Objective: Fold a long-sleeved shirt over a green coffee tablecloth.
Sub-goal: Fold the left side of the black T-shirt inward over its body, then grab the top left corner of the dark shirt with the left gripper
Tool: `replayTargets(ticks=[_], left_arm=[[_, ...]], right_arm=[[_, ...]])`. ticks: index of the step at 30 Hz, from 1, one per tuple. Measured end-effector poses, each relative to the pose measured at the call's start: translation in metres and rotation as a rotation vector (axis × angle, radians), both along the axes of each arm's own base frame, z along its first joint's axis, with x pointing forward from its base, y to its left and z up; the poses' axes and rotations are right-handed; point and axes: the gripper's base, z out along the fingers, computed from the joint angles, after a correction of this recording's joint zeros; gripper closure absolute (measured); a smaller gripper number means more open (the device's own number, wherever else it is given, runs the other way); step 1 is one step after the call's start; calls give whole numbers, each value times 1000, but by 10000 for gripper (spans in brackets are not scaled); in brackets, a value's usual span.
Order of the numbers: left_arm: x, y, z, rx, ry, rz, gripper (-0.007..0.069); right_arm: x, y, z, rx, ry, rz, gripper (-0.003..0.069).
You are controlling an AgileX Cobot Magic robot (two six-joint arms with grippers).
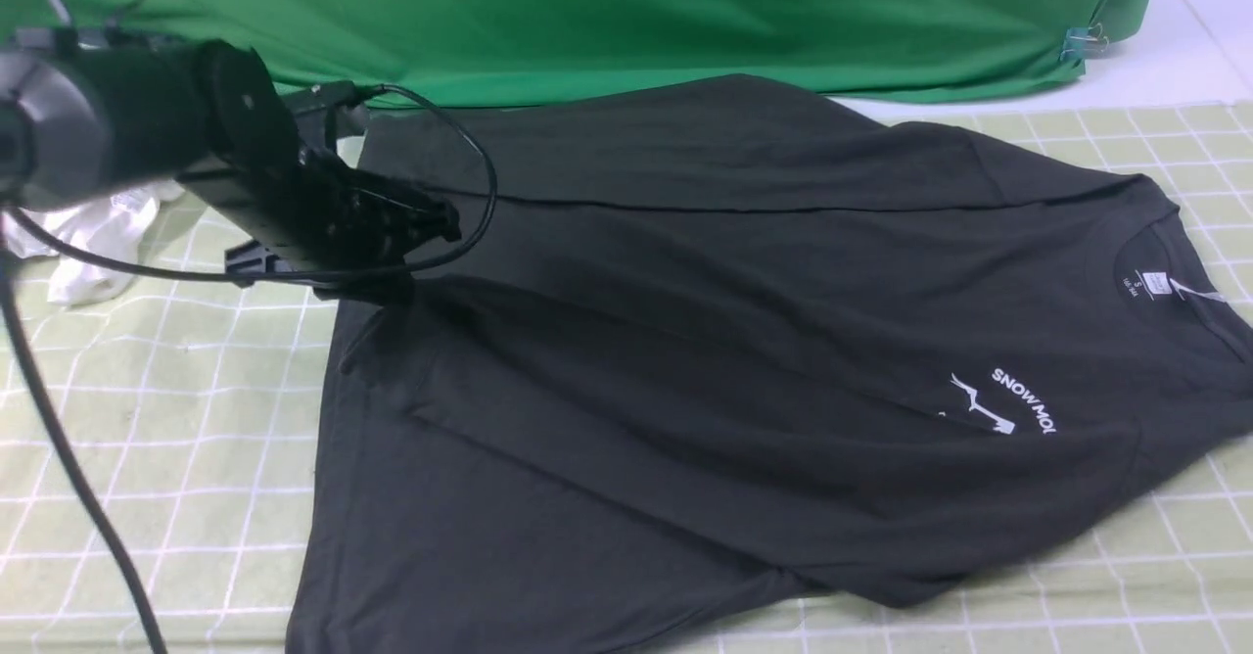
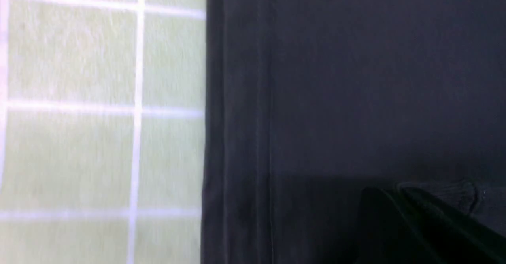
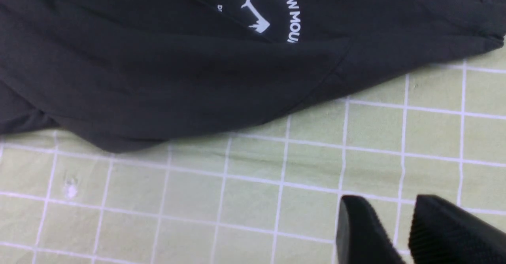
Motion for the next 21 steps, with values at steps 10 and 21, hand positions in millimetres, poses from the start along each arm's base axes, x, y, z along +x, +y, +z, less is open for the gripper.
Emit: replayTargets(ticks=[10, 21], left_arm=[[12, 5, -10, -12, -26, 125, 426], [69, 43, 53, -123, -116, 228, 296]], right_arm=[[0, 0, 0, -2, 5, 3, 431], [0, 0, 0, 7, -1, -11, 422]])
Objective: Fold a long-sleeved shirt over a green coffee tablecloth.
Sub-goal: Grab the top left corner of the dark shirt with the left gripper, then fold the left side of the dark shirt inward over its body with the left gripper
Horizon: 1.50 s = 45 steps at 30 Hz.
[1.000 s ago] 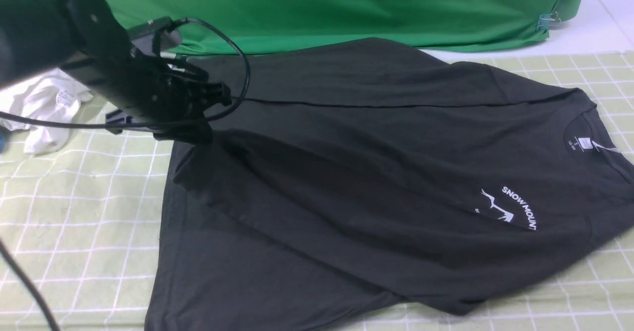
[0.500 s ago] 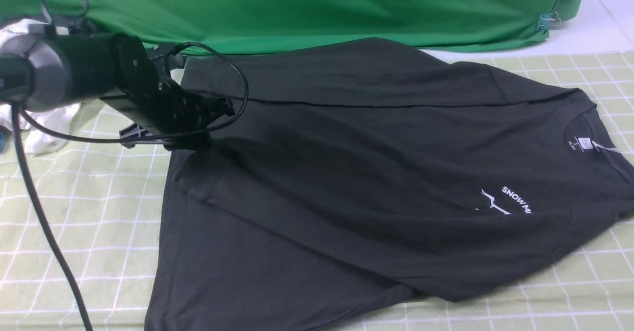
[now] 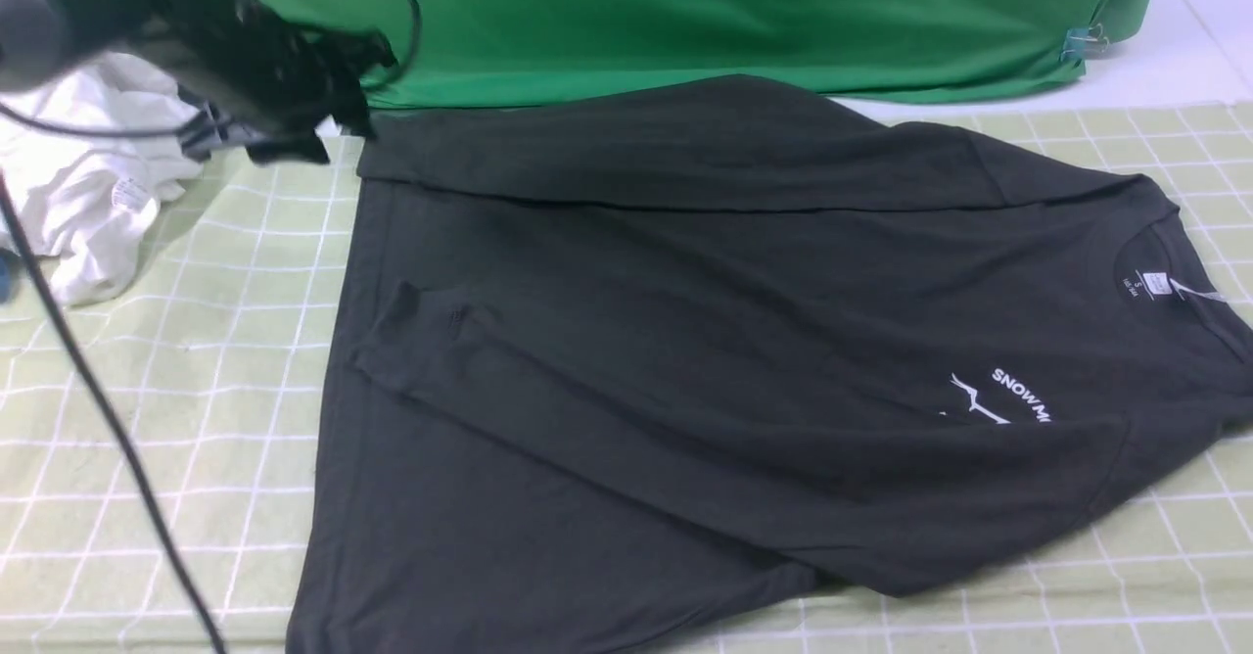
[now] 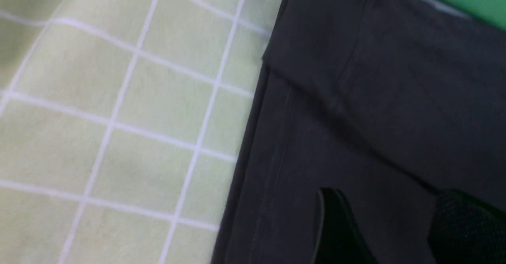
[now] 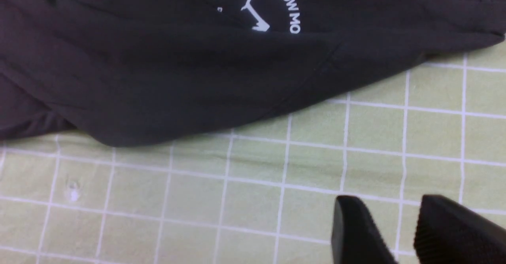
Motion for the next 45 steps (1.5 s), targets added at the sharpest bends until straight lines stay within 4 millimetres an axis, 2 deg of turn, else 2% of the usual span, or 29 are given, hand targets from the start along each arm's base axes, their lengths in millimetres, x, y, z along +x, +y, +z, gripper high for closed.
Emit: replayTargets(ticks=[7, 12, 18, 25, 29, 34, 35, 37, 39, 41, 42, 43, 44, 45], left_arm=[[30, 3, -52, -147, 133, 81, 349], [43, 3, -76, -201, 92, 138, 355], [52, 6, -91, -258, 46, 252, 356], [58, 5, -93, -349, 14, 340, 358], [60, 5, -92, -378, -2, 361, 389], [60, 3, -93, -399, 1, 366, 561], [59, 2, -90, -397, 3, 346, 592], [57, 0, -83, -418, 9, 322, 598], [54, -5, -61, -471, 2, 288, 597], [47, -9, -27, -517, -33, 245, 597], [44, -11, -20, -530, -33, 232, 597], [35, -15, 10, -553, -57, 192, 597], [28, -18, 28, -564, -73, 167, 597], [25, -18, 38, -566, -87, 155, 597]], right_arm=[[1, 0, 1, 3, -19, -5, 421], [5, 0, 3, 5, -62, -10, 421], [11, 0, 8, 7, -145, -16, 421], [11, 0, 8, 7, -155, -17, 421], [12, 0, 8, 7, -156, -17, 421], [15, -1, 11, 7, -203, -22, 421], [15, -1, 11, 6, -206, -22, 421], [15, -1, 11, 6, -208, -22, 421], [15, -1, 11, 6, -208, -22, 421], [15, -1, 11, 6, -207, -21, 421], [15, -1, 11, 6, -207, -21, 421], [15, -1, 11, 6, -207, -21, 421], [15, -1, 11, 4, -207, -21, 421], [15, -1, 11, 4, -207, -21, 421]])
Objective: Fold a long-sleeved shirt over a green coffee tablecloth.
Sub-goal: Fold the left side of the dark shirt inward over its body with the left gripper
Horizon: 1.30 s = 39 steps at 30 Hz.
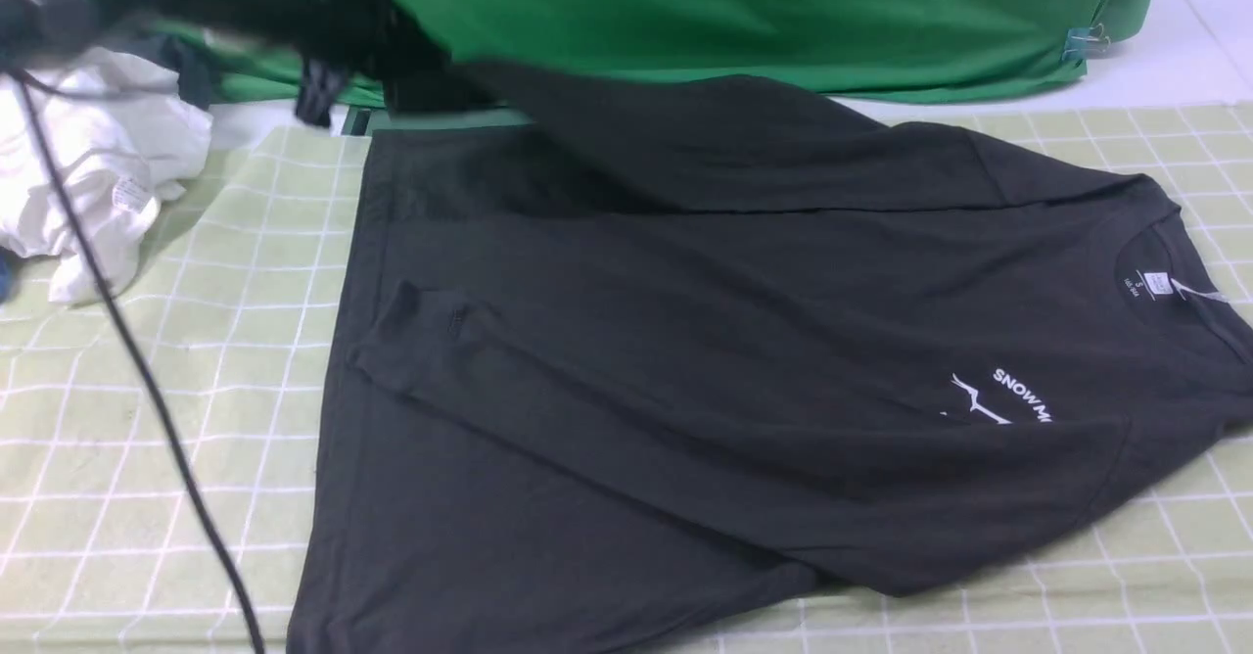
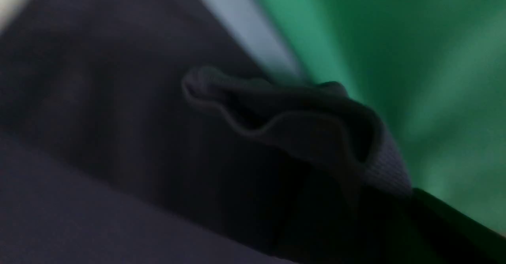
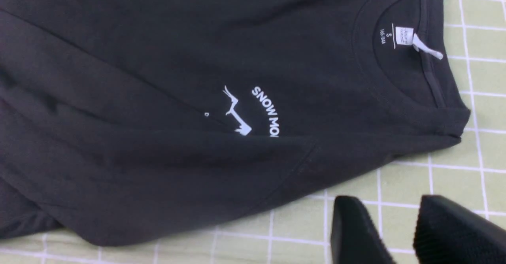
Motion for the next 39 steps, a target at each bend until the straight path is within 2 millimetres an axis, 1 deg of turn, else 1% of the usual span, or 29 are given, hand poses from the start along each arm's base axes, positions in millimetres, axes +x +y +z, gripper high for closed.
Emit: replayTargets(ticks=[2, 4, 5, 6, 7, 8, 11, 14, 18, 21, 22, 26, 30, 33, 34, 37, 39], left_arm=[[-15, -2, 30, 17, -42, -43, 597], [-33, -6, 48, 95, -34, -109, 597], [-42, -9, 51, 148, -9, -144, 597], [-52, -14, 50, 204, 24, -183, 597], [-62, -17, 44, 244, 69, -210, 597], [-64, -17, 42, 265, 78, -215, 597], [-96, -31, 25, 338, 162, -254, 597], [-121, -40, 13, 359, 142, -252, 597], [-144, -37, -6, 399, 133, -242, 597], [-155, -33, -25, 448, 178, -266, 597], [-160, -31, -36, 467, 208, -278, 597], [-166, -28, -51, 532, 209, -323, 592], [-167, -28, -52, 544, 197, -342, 557], [-168, -28, -52, 541, 207, -350, 502], [-168, -28, -52, 541, 207, -350, 497], [-170, -27, -52, 553, 233, -374, 416], [-169, -26, -46, 582, 252, -407, 348]], right_arm=[[0, 0, 0, 1, 5, 1, 421], [-2, 0, -2, 0, 27, 2, 424], [-2, 0, -2, 1, 37, 1, 424], [-3, 0, -3, 0, 46, 2, 425], [-4, 0, -3, -1, 53, 3, 425], [-4, 0, -3, -1, 55, 3, 425], [-4, 0, -3, 0, 57, 2, 425], [-4, 0, -4, -1, 60, 2, 424], [-4, 0, -4, -1, 63, 2, 423], [-4, 0, -4, -2, 62, 1, 422], [-4, 0, -4, -2, 62, 1, 422], [-4, 0, -4, -2, 60, 1, 422], [-4, 0, -4, -3, 60, 3, 444], [-4, 0, -4, -4, 60, 3, 460], [-4, 0, -4, -4, 60, 3, 462], [-4, 0, -4, -4, 60, 3, 466], [-4, 0, -4, -4, 60, 3, 466]])
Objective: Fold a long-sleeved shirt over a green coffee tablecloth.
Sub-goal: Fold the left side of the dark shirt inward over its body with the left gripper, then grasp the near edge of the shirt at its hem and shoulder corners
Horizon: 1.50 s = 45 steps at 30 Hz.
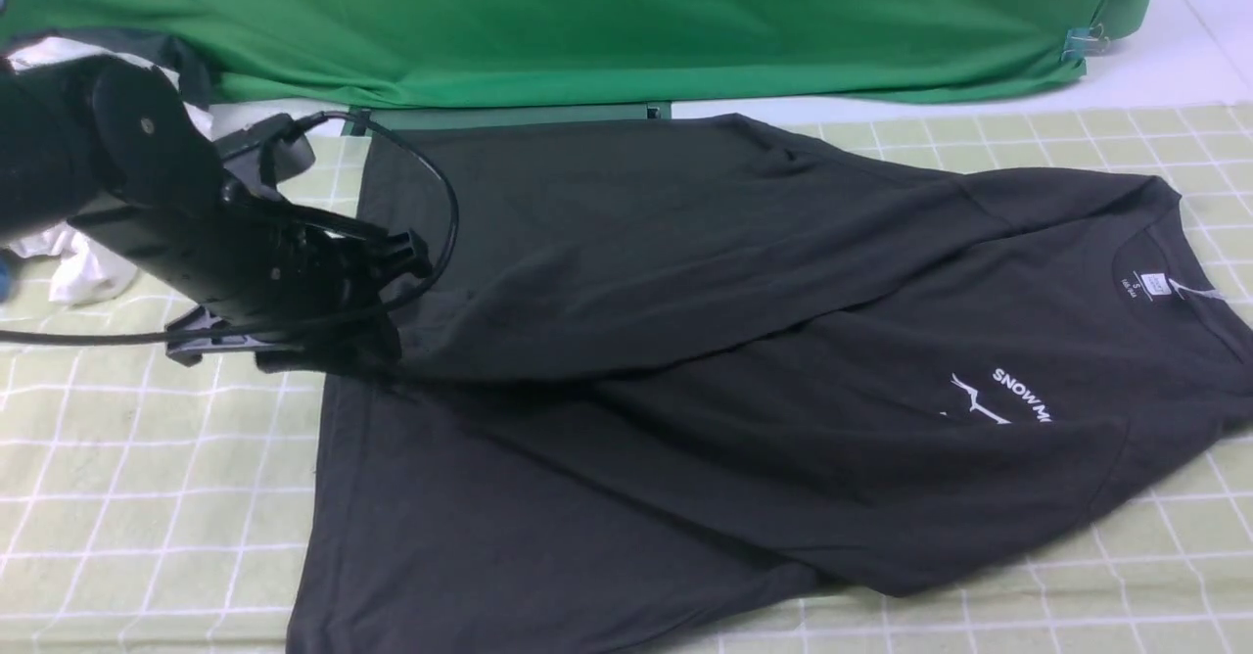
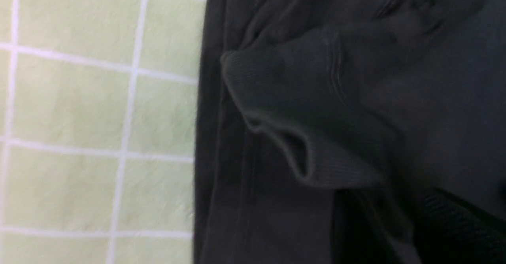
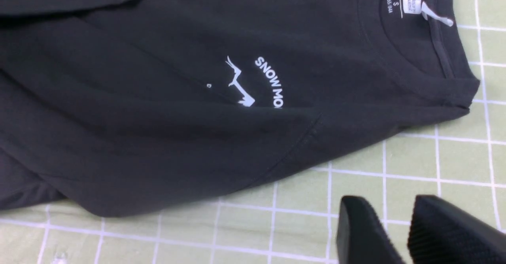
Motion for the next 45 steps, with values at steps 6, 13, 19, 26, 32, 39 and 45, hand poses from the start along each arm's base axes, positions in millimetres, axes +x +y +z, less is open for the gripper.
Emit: replayTargets(ticks=[6, 13, 19, 26, 32, 39, 45], left_arm=[[11, 5, 41, 103, -1, -74, 178], [11, 6, 82, 127, 34, -104, 116], [-6, 6, 83, 114, 58, -149, 172], [-48, 9, 56, 118, 169, -183, 293], [-94, 14, 26, 114, 273, -187, 405], [-143, 14, -10, 48, 281, -120, 496], [-163, 13, -38, -9, 237, -16, 513]], right_arm=[[0, 0, 0, 0, 0, 0, 466], [0, 0, 0, 0, 0, 0, 463], [1, 0, 1, 3, -12, -1, 463], [2, 0, 2, 6, -30, -2, 463], [2, 0, 2, -10, -33, 16, 465], [1, 0, 1, -13, -23, 21, 622], [3, 2, 3, 9, -44, 17, 659]])
